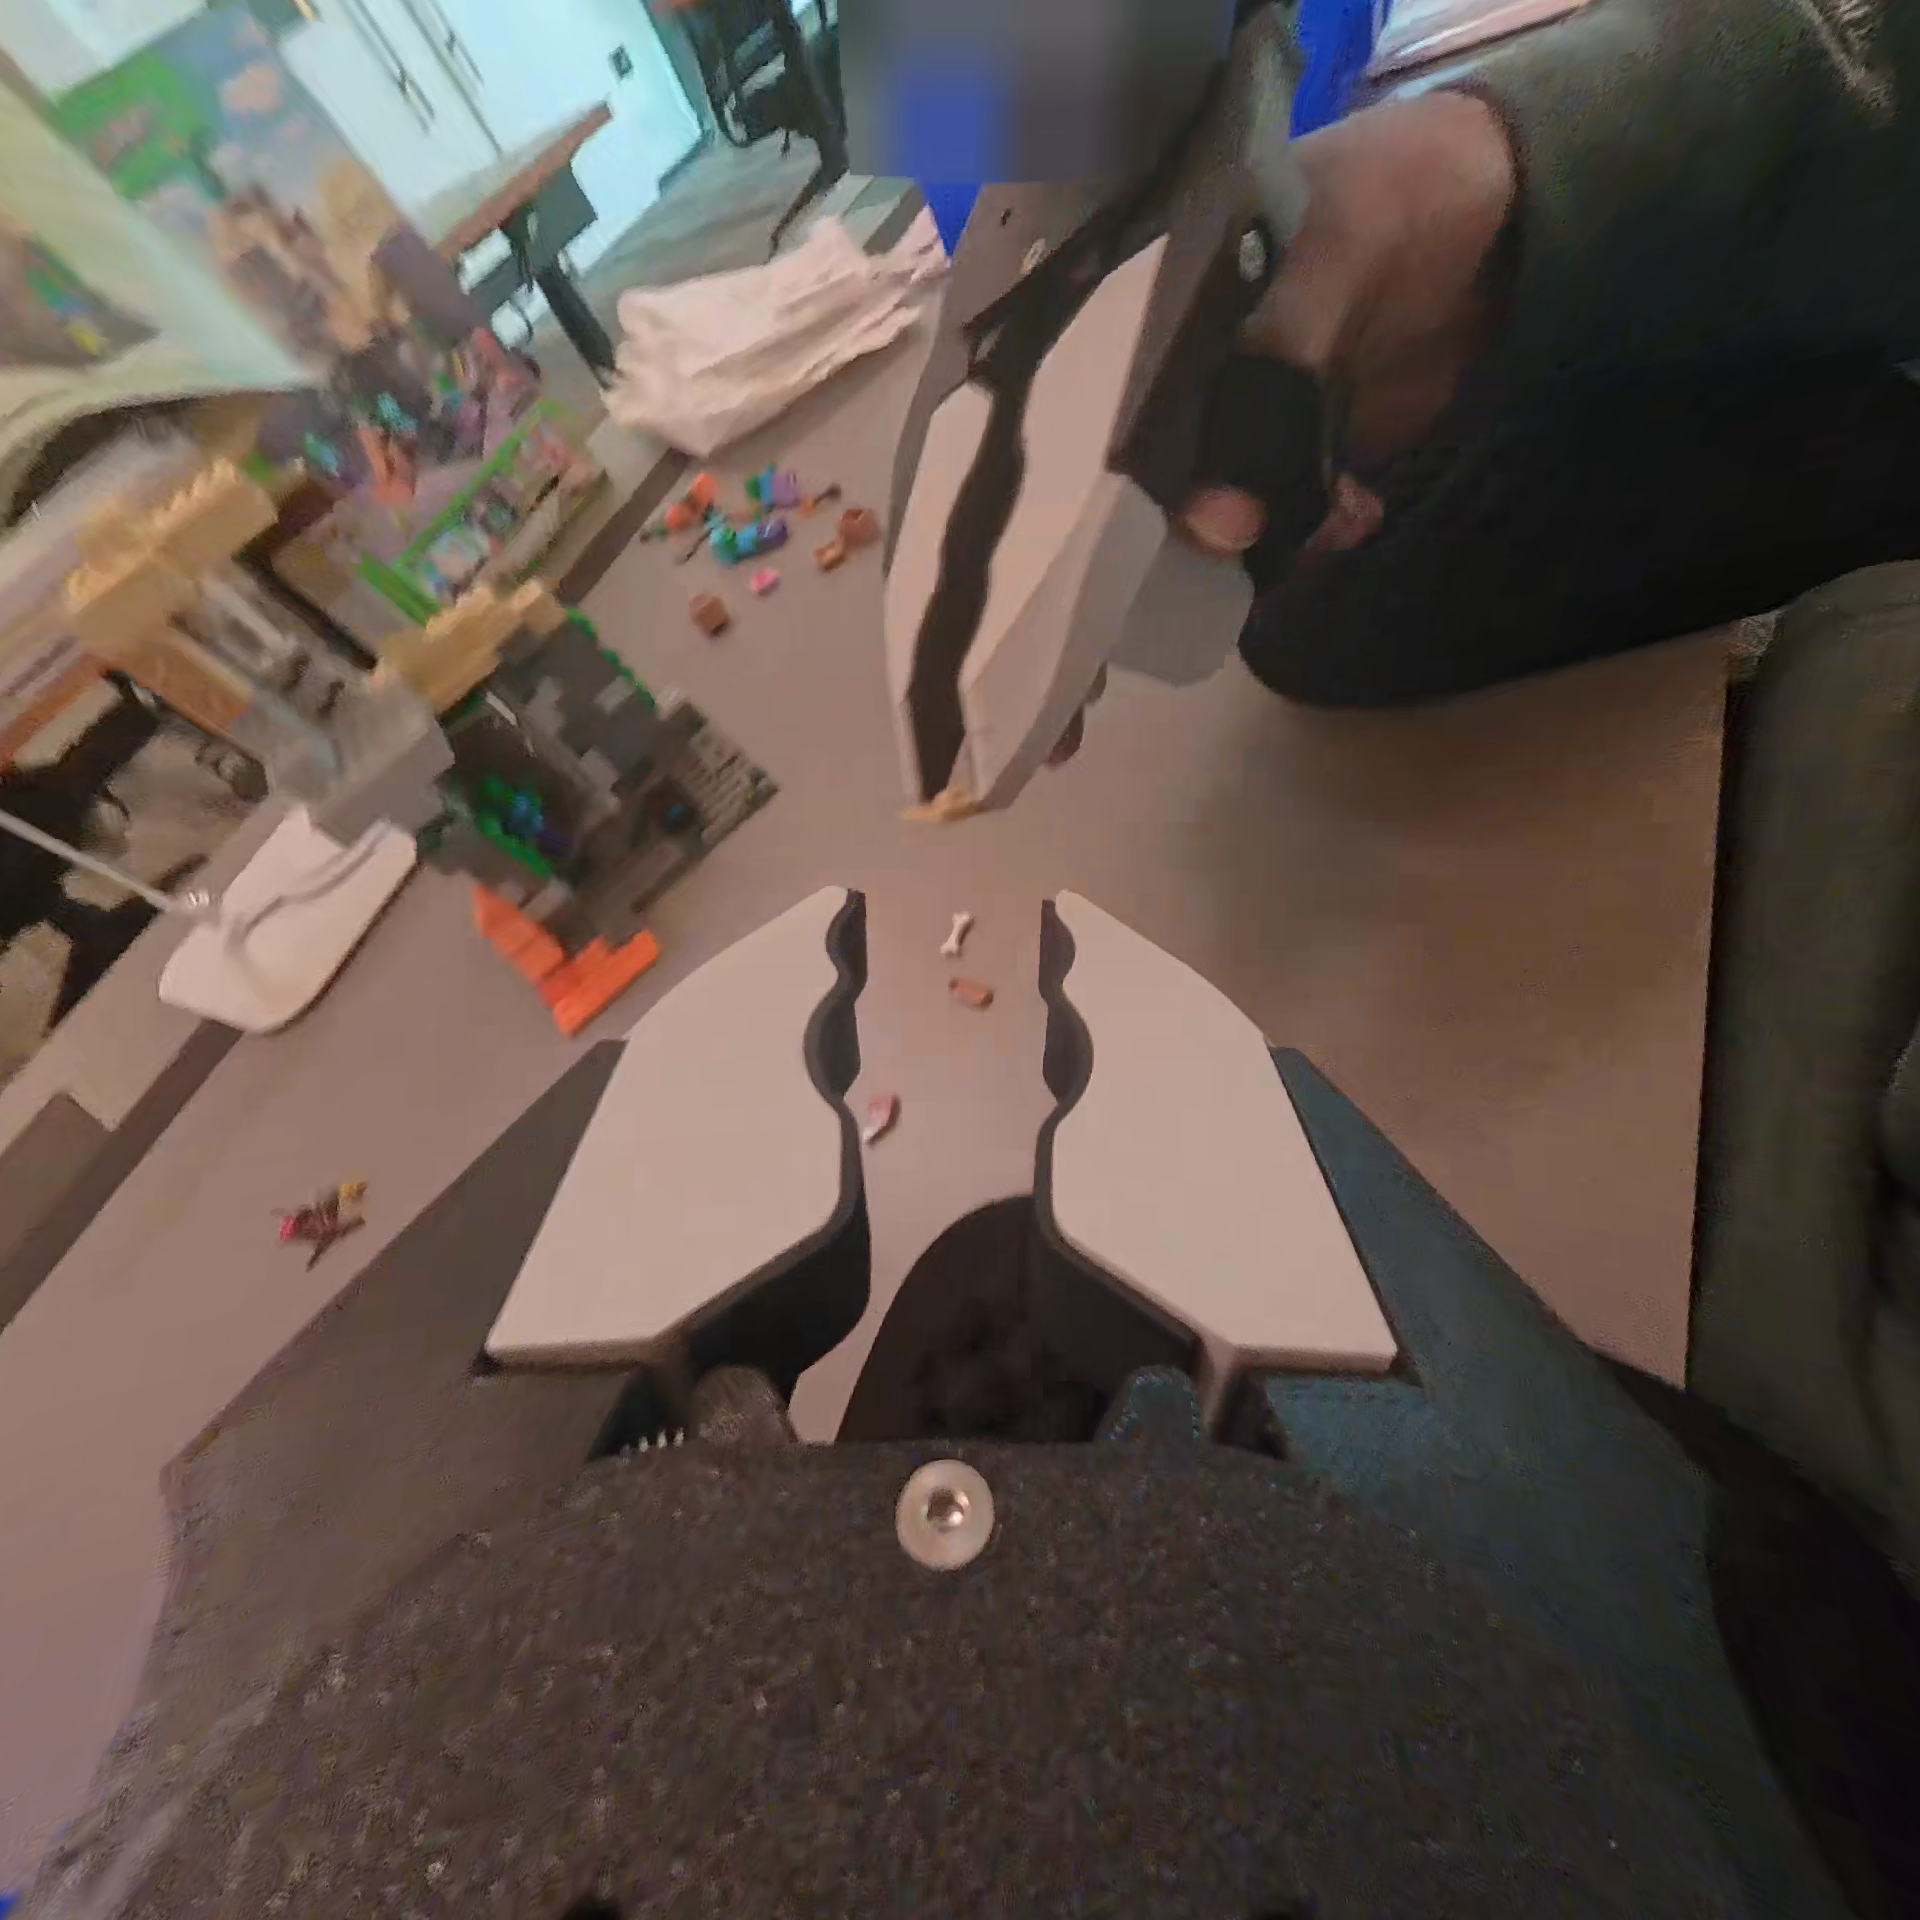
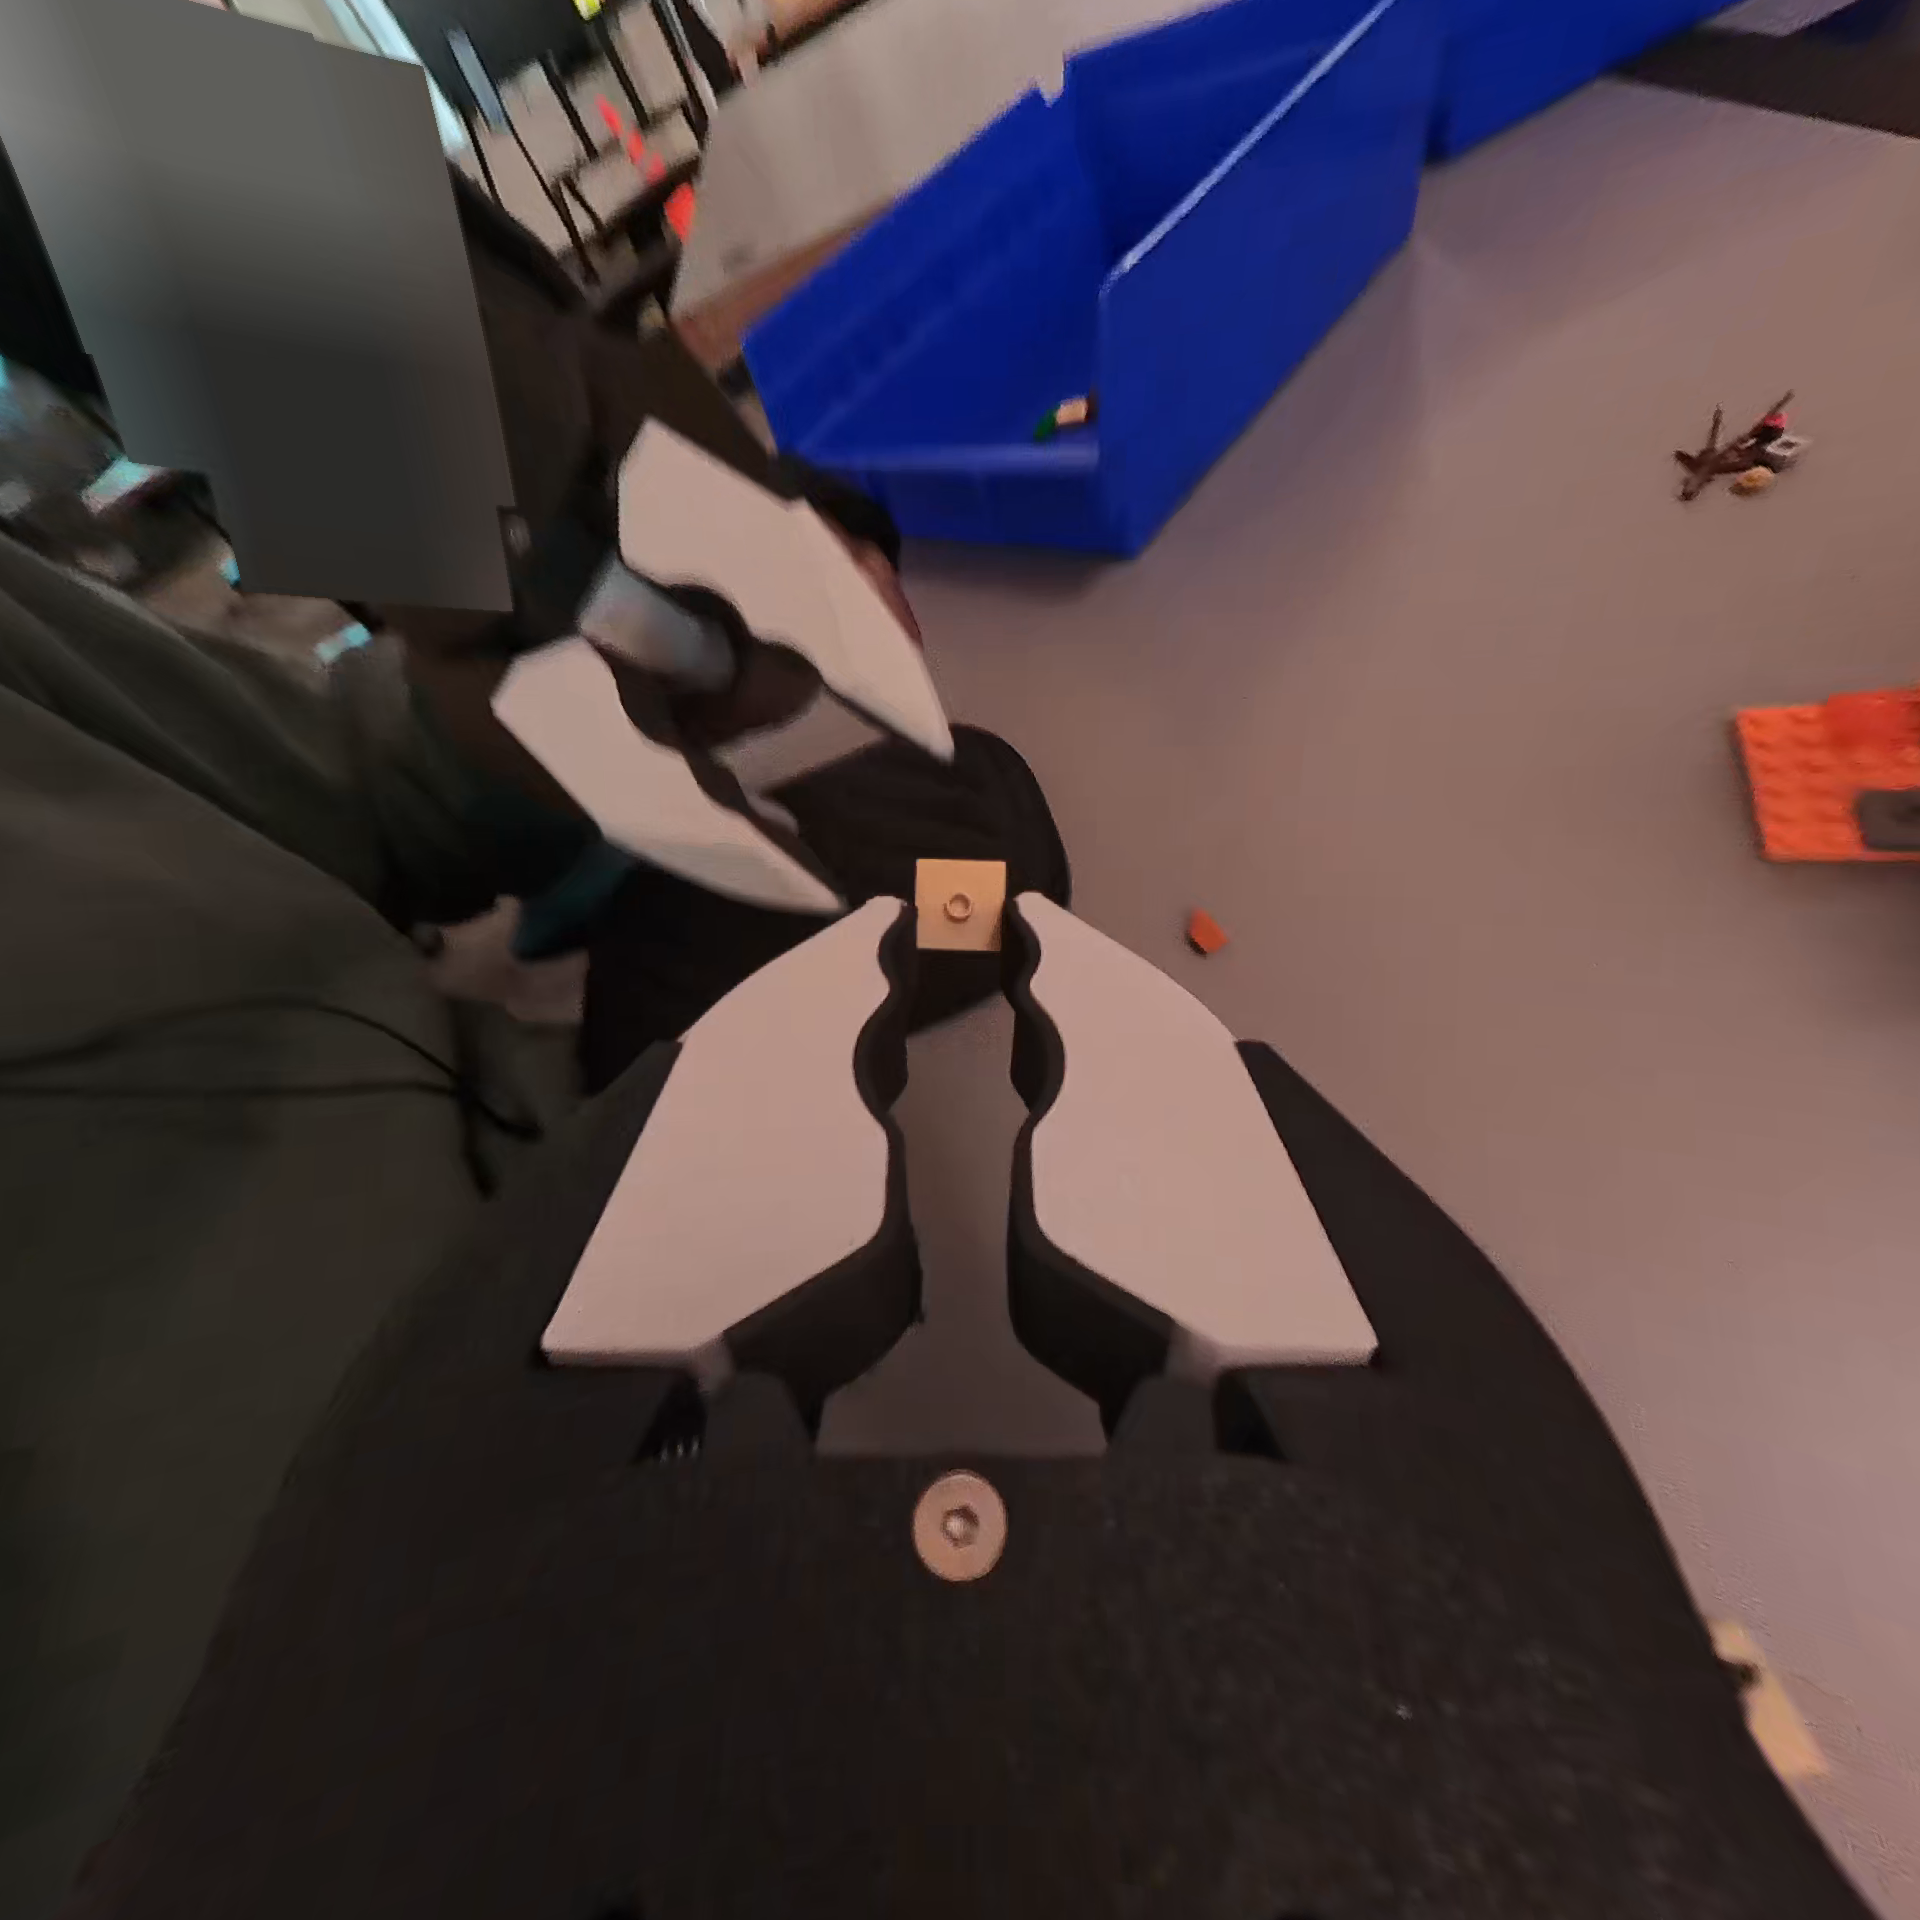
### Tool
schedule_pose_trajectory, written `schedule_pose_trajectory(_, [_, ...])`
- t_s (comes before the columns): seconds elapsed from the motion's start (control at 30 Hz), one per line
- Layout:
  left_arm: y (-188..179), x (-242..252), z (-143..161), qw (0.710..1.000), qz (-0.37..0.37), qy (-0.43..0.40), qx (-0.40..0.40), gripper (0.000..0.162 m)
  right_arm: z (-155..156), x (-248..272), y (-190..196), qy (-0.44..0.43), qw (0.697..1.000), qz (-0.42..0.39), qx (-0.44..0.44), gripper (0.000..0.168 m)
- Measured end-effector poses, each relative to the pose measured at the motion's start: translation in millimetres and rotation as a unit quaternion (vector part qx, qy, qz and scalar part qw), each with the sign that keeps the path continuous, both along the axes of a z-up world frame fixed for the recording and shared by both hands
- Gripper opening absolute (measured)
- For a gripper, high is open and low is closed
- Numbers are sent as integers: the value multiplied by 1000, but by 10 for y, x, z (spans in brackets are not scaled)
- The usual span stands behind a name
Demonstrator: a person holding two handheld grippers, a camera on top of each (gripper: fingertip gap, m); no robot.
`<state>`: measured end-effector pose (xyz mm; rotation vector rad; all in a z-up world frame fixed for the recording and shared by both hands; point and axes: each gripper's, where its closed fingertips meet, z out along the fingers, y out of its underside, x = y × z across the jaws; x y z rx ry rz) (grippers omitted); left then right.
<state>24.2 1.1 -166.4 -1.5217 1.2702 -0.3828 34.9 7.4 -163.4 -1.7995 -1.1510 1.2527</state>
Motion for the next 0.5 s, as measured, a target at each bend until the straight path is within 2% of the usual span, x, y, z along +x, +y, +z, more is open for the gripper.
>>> schedule_pose_trajectory(0.13, [1,148,128,997,6,-11,77,29,183,-76,-117,74,994,2,-78,15])
schedule_pose_trajectory(0.27, [-41,174,256,993,8,-28,113,17,249,-107,-186,112,986,6,-121,15])
schedule_pose_trajectory(0.4, [-59,132,236,994,9,-10,109,16,223,-86,-182,102,988,3,-113,17])
schedule_pose_trajectory(0.5, [74,-142,311,992,56,8,112,16,172,61,-71,77,993,-20,-81,27])
